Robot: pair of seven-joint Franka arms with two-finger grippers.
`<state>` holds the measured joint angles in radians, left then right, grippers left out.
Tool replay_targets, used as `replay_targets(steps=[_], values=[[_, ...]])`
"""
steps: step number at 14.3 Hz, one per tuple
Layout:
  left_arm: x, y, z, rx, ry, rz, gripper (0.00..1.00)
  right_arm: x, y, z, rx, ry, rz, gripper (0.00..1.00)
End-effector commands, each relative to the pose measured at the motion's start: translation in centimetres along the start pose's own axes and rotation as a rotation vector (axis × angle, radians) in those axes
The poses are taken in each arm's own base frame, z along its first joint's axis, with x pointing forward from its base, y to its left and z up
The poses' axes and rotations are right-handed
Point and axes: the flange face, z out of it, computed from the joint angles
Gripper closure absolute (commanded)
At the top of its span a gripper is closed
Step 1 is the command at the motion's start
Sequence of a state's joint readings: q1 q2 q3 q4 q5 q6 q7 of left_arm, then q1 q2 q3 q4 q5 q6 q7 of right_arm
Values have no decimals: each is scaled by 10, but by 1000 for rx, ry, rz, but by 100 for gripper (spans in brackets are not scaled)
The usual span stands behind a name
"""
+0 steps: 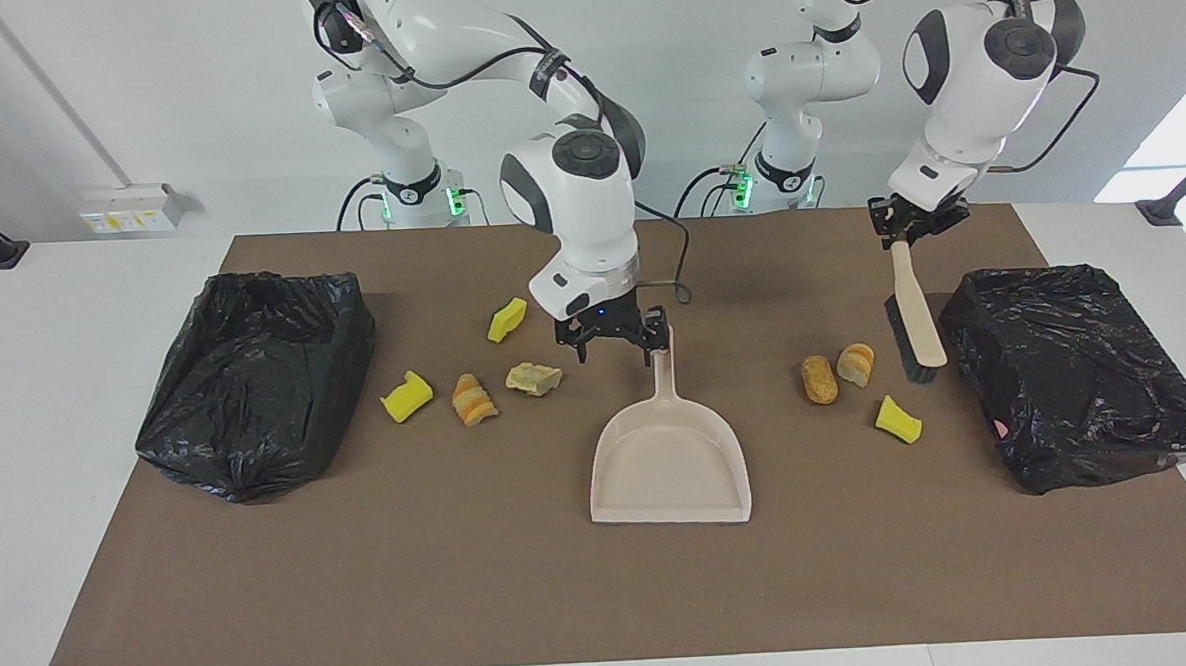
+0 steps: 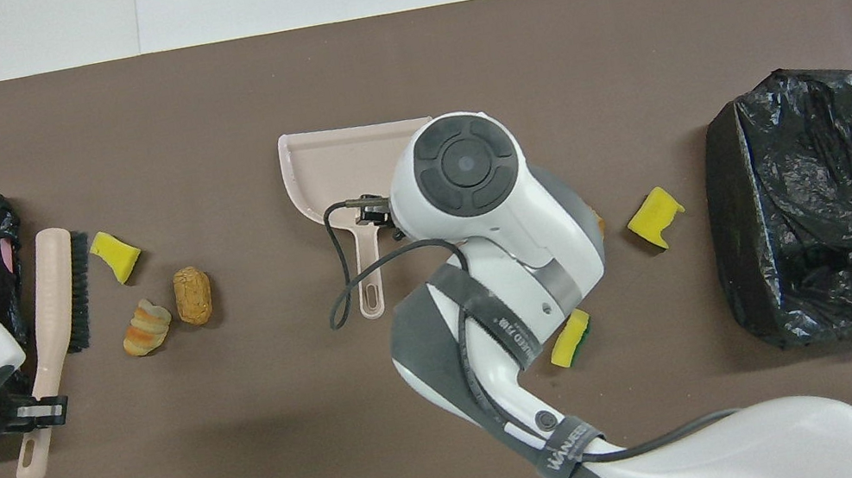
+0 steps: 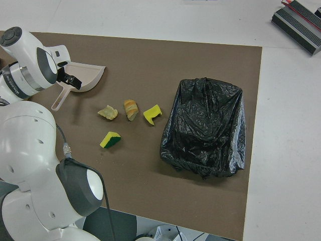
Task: Sweep and dump trash in bin
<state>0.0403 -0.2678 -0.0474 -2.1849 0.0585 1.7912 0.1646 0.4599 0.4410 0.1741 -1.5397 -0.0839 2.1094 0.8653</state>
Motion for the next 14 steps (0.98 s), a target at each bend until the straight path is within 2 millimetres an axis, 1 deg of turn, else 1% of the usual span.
replay_targets(steps=[1, 2, 3, 5, 6, 7, 9, 13, 14], values=[[2, -30, 7, 13, -11, 41, 100, -17, -29, 26, -16, 51, 6, 0], [7, -39, 20, 7, -34, 44, 100, -25, -36, 33, -24, 51, -9, 0], [13, -42, 30, 5, -36, 46, 100, -30, -40, 38, -22, 51, -20, 0], [21, -45, 46, 1, -38, 48, 100, -36, -45, 48, -29, 64, -48, 0], [21, -45, 48, 0, -41, 47, 100, -42, -49, 54, -40, 68, -67, 0], [21, -44, 49, -1, -44, 49, 100, -47, -54, 54, -43, 73, -83, 3], [21, -44, 49, -1, -44, 49, 100, -46, -52, 55, -42, 82, -95, 26], [21, -43, 49, -1, -45, 50, 100, -52, -51, 63, -54, 79, -110, 31], [20, -44, 49, -1, -45, 49, 100, -52, -50, 64, -55, 80, -112, 35]])
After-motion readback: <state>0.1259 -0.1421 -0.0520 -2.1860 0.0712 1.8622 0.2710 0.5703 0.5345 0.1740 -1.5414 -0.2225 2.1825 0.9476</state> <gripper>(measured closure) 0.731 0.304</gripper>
